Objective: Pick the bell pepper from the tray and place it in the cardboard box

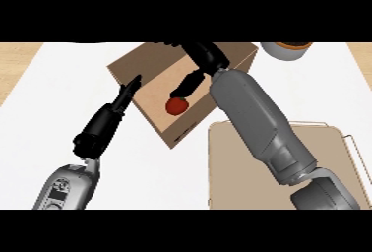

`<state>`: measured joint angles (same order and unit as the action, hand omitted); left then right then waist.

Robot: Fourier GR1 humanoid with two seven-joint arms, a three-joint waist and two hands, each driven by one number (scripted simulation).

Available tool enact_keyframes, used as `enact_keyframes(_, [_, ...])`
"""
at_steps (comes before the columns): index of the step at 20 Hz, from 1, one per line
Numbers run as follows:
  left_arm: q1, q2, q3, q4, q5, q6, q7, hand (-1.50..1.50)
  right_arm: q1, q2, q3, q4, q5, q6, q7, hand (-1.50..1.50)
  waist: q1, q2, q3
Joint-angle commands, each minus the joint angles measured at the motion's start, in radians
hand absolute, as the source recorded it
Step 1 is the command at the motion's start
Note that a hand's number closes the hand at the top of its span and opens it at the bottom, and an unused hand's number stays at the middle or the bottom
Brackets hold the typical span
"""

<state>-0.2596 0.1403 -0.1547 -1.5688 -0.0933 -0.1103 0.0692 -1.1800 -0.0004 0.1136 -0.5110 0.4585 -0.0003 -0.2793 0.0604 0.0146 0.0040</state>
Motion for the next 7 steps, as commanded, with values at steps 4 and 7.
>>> enact_keyframes(4, [0.019, -0.015, -0.022, 0.005, -0.003, -0.008, 0.063, 0.0, -0.038, -0.009, -0.243, 0.032, -0.253, 0.054, -0.085, -1.5, -0.013, 0.003, -0.002])
enact_keyframes(7, [0.041, -0.018, -0.011, 0.024, -0.001, -0.007, 0.006, 0.0, -0.044, -0.055, -0.302, 0.085, -0.303, 0.093, -0.103, -1.5, -0.021, 0.003, -0.004])
